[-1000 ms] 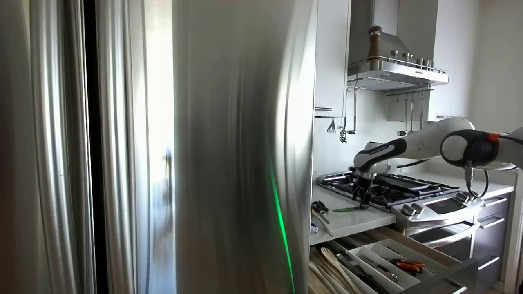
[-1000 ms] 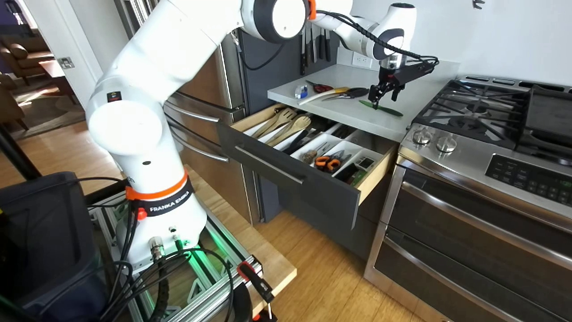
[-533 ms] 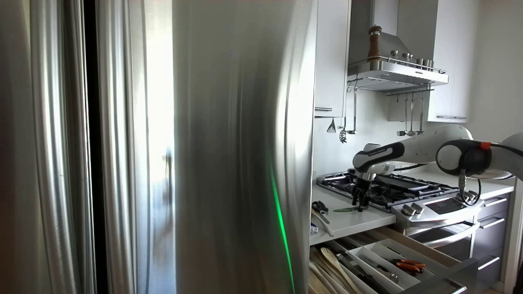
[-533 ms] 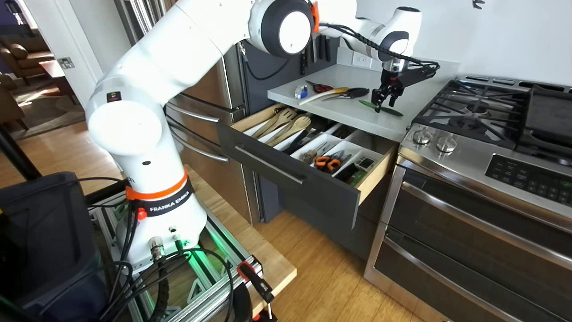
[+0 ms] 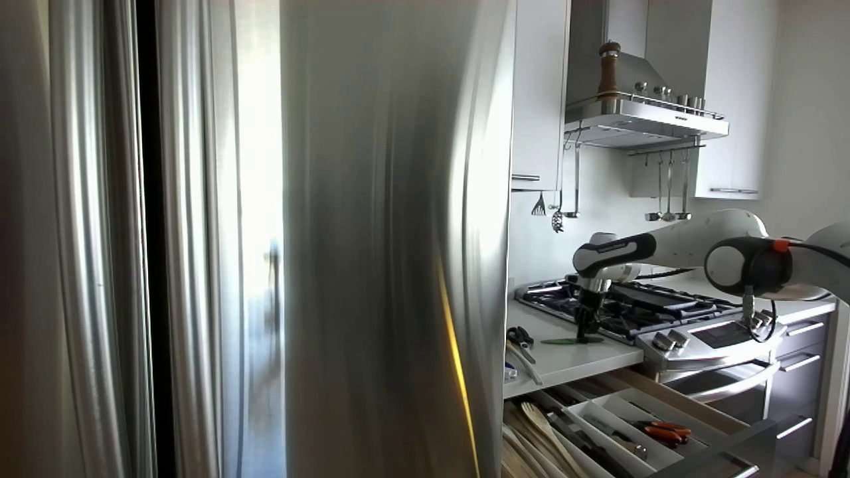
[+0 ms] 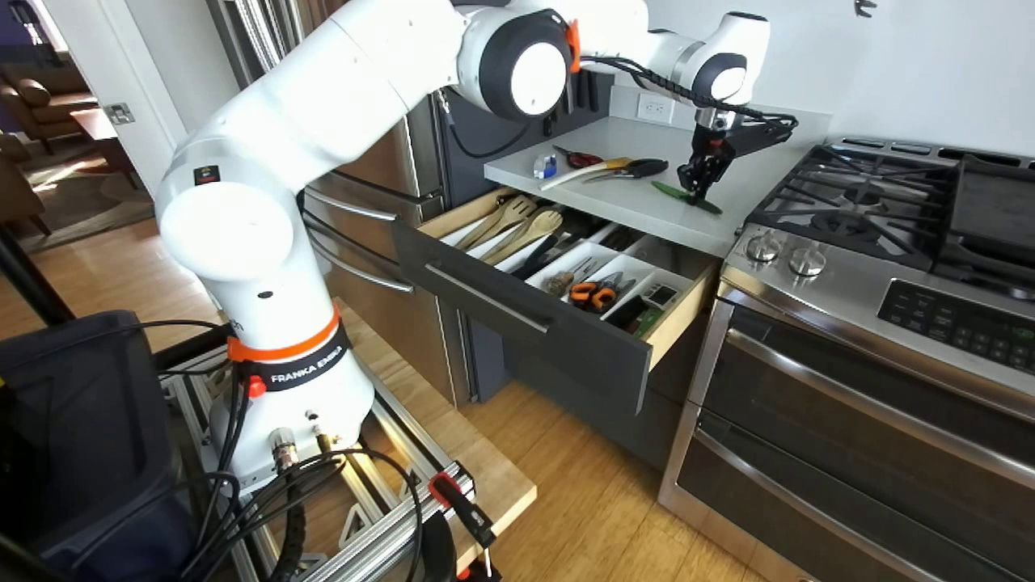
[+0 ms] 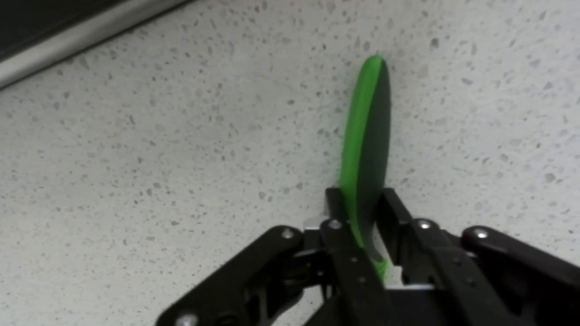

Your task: Pick up the black knife from the kitchen counter and put it in the far right compartment of the utensil tray in the open drawer

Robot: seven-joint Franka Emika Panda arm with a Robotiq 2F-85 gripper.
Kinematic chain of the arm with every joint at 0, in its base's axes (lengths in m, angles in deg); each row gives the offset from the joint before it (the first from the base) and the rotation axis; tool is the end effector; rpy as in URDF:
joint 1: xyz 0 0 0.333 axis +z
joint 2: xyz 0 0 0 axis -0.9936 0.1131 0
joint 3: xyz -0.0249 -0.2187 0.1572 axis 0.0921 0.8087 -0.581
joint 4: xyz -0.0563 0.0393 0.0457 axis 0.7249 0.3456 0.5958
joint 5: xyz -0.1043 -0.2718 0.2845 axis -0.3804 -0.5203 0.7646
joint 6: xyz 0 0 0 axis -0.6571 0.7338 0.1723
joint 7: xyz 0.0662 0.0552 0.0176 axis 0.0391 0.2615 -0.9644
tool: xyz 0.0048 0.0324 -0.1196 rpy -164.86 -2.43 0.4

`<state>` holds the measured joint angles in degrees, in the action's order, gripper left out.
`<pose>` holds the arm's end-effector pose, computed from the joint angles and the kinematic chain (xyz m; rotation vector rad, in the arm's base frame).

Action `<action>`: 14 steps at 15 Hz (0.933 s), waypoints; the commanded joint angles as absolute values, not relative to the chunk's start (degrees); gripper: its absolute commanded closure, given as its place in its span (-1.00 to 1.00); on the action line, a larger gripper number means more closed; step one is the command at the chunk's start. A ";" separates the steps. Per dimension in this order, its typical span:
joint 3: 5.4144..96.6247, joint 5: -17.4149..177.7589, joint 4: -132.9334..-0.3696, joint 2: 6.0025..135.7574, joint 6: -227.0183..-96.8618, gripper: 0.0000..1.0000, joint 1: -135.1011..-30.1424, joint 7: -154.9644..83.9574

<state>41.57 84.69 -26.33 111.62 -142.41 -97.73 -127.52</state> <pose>0.7626 -0.1420 0.2439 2.4732 1.9099 0.2303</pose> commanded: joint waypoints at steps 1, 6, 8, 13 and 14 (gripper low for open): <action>42.69 84.35 -22.70 113.53 -139.19 0.89 -97.60 -128.67; 42.47 86.53 -30.36 107.59 -138.23 0.89 -99.32 -121.39; 41.97 88.08 -35.02 104.00 -140.08 0.89 -100.47 -119.90; 42.17 92.85 -47.39 93.50 -146.55 0.89 -100.87 -112.80; 42.46 93.42 -49.69 91.70 -148.24 0.89 -100.50 -111.00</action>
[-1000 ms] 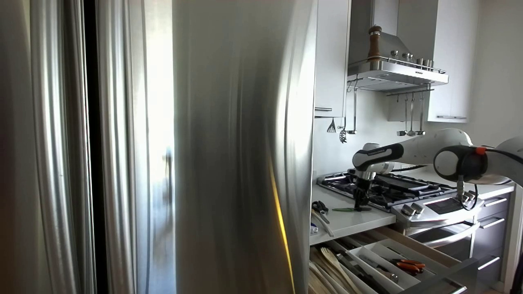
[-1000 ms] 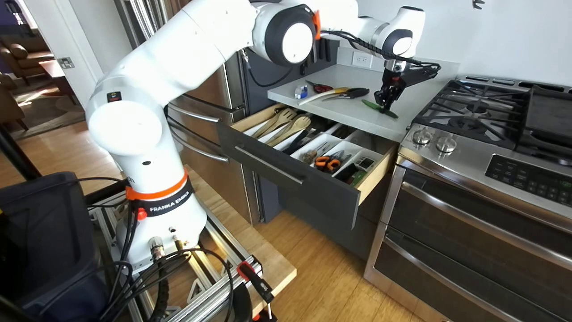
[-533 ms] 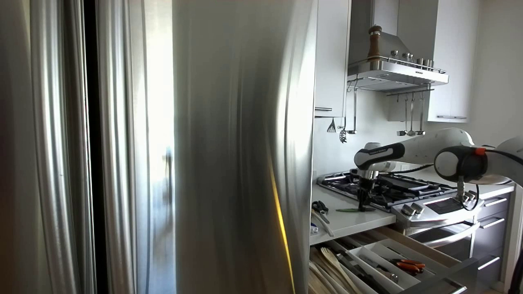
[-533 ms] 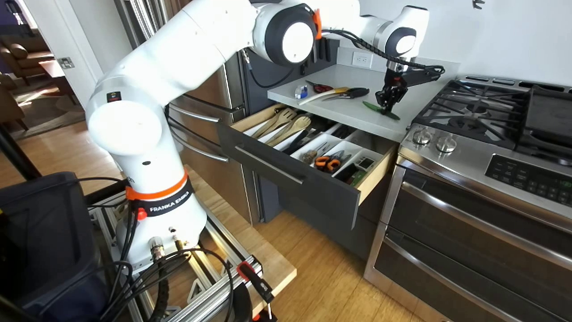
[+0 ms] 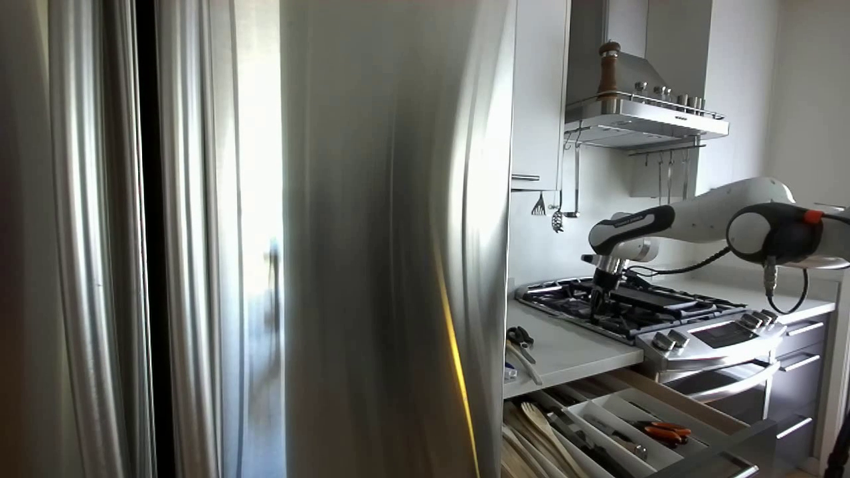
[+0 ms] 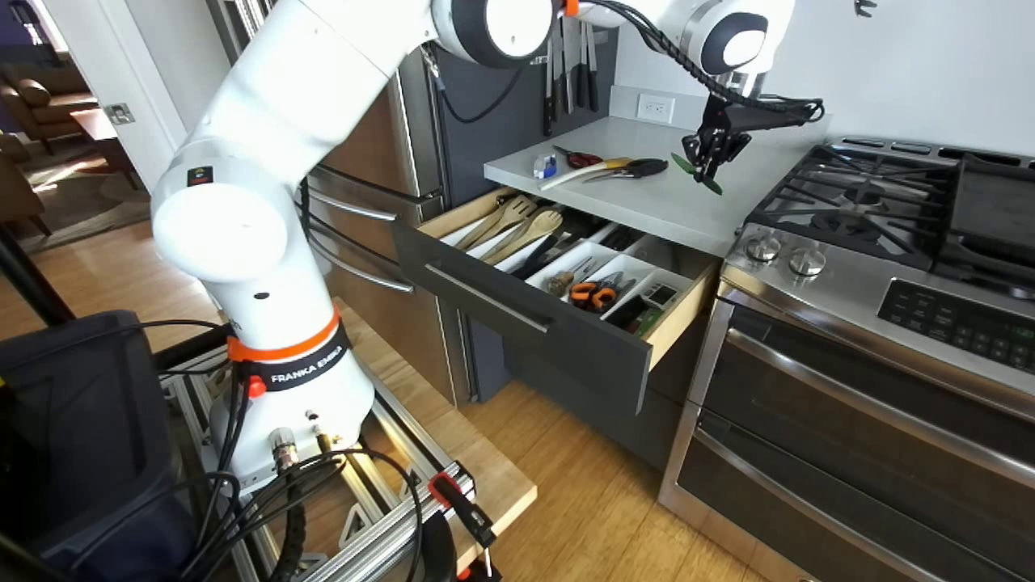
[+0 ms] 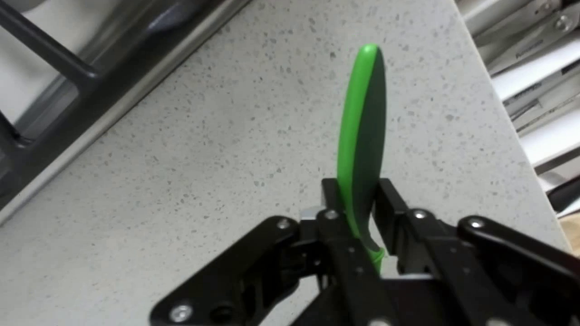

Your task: Pick up the black knife from the kitchen counter and put it in the far right compartment of the utensil tray in the open drawer

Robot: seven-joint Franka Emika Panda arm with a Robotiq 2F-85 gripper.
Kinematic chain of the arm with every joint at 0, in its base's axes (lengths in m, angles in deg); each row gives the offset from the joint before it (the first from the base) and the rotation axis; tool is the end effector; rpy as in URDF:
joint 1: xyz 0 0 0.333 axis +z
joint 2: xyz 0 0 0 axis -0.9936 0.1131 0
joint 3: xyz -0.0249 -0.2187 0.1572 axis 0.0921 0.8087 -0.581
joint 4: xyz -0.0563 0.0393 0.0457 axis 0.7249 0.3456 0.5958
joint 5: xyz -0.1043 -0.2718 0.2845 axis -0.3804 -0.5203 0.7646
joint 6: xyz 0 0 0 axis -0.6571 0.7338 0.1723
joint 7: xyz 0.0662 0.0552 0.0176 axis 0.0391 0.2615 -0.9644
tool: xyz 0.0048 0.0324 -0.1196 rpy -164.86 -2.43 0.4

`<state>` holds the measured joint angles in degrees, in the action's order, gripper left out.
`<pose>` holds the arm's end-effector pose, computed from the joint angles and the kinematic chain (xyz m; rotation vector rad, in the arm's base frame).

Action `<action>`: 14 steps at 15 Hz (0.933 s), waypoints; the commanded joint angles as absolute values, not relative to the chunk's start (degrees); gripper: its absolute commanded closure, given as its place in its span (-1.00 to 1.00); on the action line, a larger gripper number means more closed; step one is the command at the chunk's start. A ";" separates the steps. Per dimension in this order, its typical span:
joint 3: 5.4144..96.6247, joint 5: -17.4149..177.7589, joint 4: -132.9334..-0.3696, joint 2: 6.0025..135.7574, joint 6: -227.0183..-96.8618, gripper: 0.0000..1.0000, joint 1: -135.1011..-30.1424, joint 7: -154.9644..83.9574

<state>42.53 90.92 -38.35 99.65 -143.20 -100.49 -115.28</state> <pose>0.7362 -0.1684 0.2999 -2.6863 -1.4953 -0.3218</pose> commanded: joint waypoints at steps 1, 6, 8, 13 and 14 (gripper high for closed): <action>42.91 93.49 -52.01 90.10 -150.10 0.89 -99.95 -109.02; 45.82 91.74 -64.42 82.31 -157.54 0.89 -97.10 -94.22; 46.54 91.66 -69.78 79.07 -159.49 0.89 -96.71 -89.00; 47.57 91.62 -83.70 71.10 -163.82 0.89 -96.92 -82.08; 47.78 91.71 -86.67 69.45 -164.72 0.89 -97.04 -81.76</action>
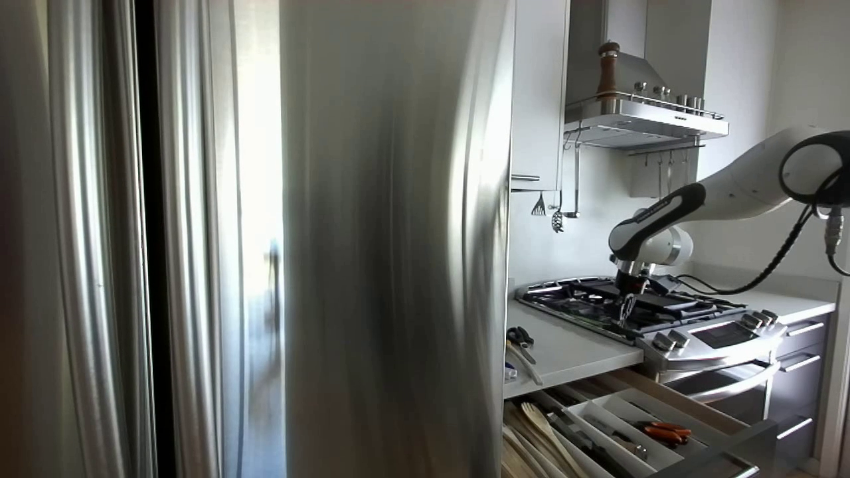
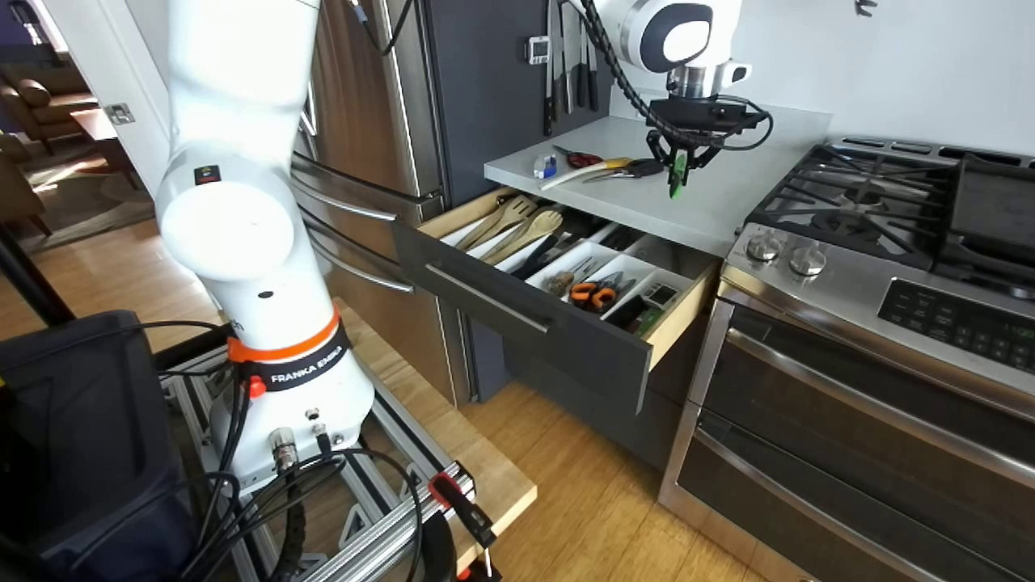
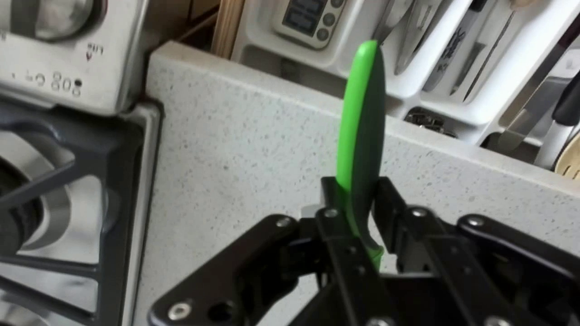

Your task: Pick up the black knife from the kitchen counter and put it in the far right compartment of the utensil tray in the open drawer

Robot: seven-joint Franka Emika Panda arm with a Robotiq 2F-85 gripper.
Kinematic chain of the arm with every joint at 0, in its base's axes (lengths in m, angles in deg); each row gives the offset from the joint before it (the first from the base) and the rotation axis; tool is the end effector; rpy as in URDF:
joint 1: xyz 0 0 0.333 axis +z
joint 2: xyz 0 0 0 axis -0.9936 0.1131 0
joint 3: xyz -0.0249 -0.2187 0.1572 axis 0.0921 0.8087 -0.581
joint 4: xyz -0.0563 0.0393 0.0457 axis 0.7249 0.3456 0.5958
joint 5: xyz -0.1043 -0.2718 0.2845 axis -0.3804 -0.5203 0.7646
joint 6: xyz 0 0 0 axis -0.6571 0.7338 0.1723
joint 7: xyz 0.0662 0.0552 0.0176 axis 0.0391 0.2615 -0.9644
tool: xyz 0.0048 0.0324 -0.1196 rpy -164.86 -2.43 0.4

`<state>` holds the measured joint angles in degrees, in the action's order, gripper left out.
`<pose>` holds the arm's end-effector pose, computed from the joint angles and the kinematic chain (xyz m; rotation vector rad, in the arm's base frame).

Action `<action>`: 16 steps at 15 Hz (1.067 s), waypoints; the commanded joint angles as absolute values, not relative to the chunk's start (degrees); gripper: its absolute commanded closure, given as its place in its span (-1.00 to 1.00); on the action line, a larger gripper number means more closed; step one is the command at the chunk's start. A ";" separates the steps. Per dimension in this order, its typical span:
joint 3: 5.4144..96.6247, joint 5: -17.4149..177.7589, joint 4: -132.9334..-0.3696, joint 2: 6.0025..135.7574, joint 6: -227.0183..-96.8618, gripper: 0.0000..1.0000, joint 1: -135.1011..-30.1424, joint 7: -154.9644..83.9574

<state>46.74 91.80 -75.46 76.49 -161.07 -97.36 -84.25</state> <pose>0.6479 -0.1516 0.2970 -3.0302 -0.6758 -0.3387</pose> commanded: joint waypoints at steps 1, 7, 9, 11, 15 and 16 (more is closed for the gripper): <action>47.97 92.00 -89.62 67.66 -166.07 0.89 -97.18 -81.81; 48.93 98.01 -108.86 58.09 -183.49 0.89 -98.48 -85.64; 46.35 108.43 -115.75 54.61 -186.82 0.89 -101.07 -92.69; 42.06 117.53 -119.26 51.06 -183.02 0.89 -105.37 -98.35; 43.09 115.73 -118.05 53.00 -184.55 0.54 -104.08 -96.92; 42.92 115.86 -118.35 52.49 -184.52 0.54 -104.24 -96.92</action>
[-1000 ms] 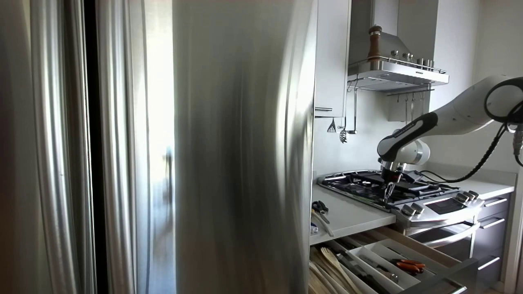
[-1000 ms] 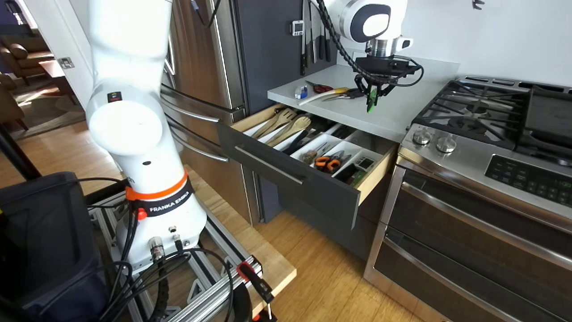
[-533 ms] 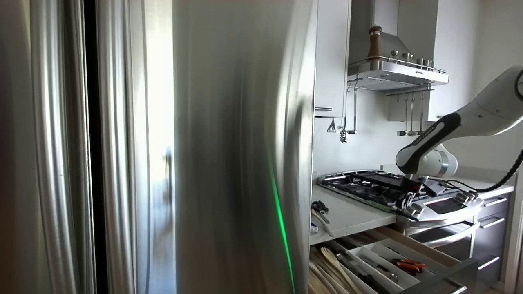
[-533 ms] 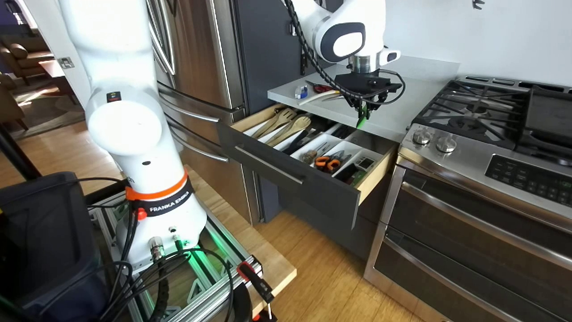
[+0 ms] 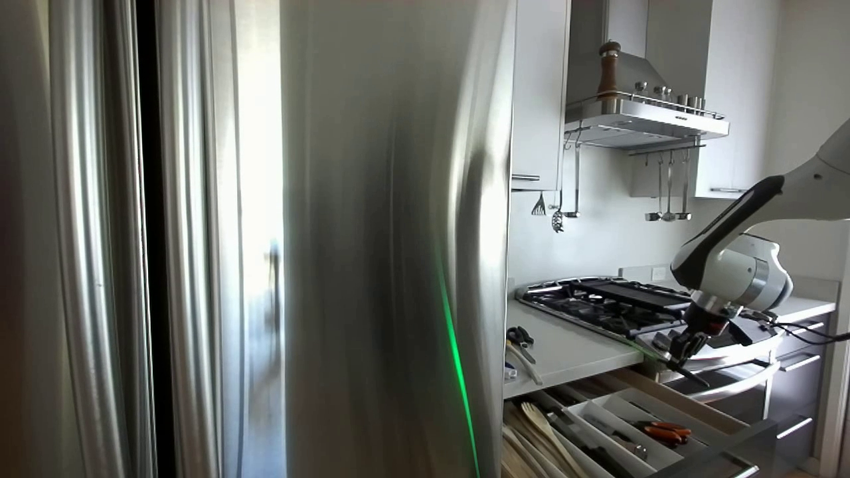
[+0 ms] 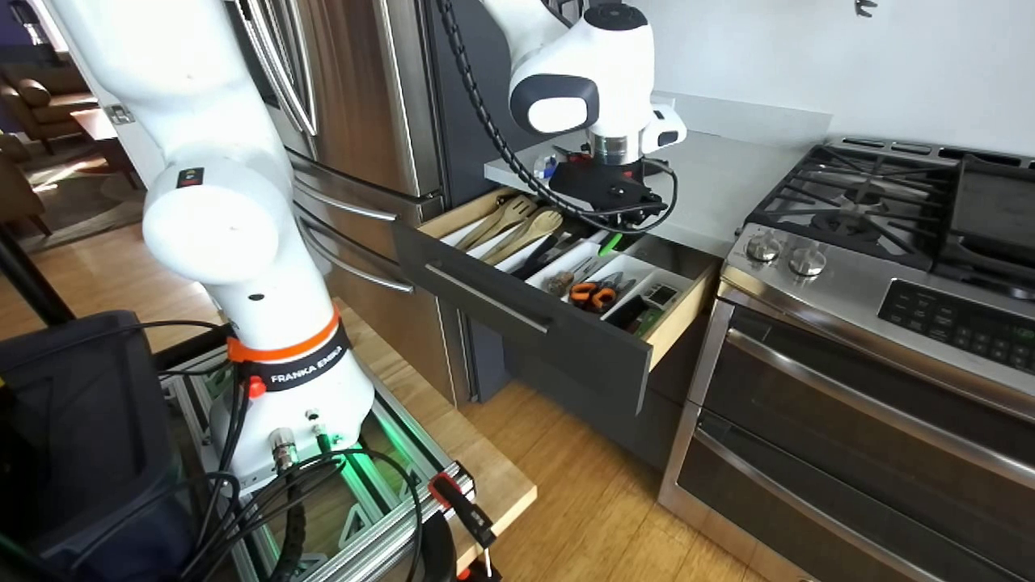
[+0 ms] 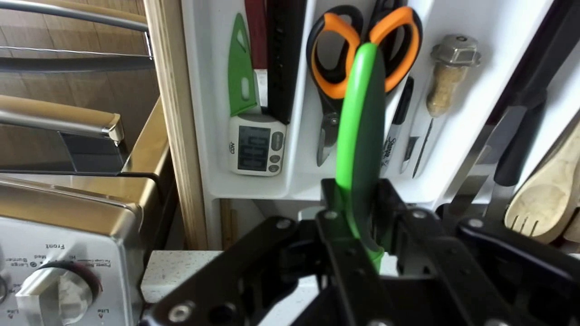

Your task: Pick up the black knife from the kitchen counter and put it in the far right compartment of the utensil tray in the open drawer

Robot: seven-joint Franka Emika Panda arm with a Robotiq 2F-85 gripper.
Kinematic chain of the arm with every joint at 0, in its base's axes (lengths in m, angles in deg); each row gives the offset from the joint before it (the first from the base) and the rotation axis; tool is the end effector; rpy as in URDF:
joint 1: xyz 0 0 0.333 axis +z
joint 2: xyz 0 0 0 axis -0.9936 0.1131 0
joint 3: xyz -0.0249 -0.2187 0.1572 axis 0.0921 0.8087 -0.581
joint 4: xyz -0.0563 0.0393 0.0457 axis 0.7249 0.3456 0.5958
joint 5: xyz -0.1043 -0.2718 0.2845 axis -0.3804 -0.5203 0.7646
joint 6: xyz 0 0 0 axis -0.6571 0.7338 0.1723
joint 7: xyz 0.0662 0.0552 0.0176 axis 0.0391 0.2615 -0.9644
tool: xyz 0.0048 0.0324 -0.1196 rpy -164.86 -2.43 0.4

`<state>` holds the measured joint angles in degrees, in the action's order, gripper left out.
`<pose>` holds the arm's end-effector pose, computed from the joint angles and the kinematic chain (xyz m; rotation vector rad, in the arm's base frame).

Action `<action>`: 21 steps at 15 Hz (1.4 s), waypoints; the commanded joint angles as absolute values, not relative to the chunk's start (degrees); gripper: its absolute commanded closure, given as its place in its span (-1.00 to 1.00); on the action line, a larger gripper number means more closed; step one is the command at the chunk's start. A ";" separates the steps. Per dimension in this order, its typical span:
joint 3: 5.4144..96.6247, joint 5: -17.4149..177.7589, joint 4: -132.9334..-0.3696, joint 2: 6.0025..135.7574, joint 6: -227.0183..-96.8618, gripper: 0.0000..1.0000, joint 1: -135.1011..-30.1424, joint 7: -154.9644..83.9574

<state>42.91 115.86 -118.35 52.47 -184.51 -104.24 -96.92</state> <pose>0.4697 -0.1587 0.2415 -2.9968 -0.3033 -0.5673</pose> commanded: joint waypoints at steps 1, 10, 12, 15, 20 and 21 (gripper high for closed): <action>42.84 115.92 -118.40 52.30 -184.49 0.54 -104.25 -96.92; 44.39 114.33 -118.82 58.95 -186.96 0.89 -105.42 -95.36; 44.79 115.73 -118.68 61.52 -189.49 0.89 -105.56 -95.99; 45.19 115.87 -117.74 65.39 -194.47 0.89 -105.58 -95.65; 44.68 116.29 -115.28 71.48 -201.37 0.89 -104.98 -95.22; 44.83 115.95 -114.74 72.61 -202.18 0.89 -104.69 -94.84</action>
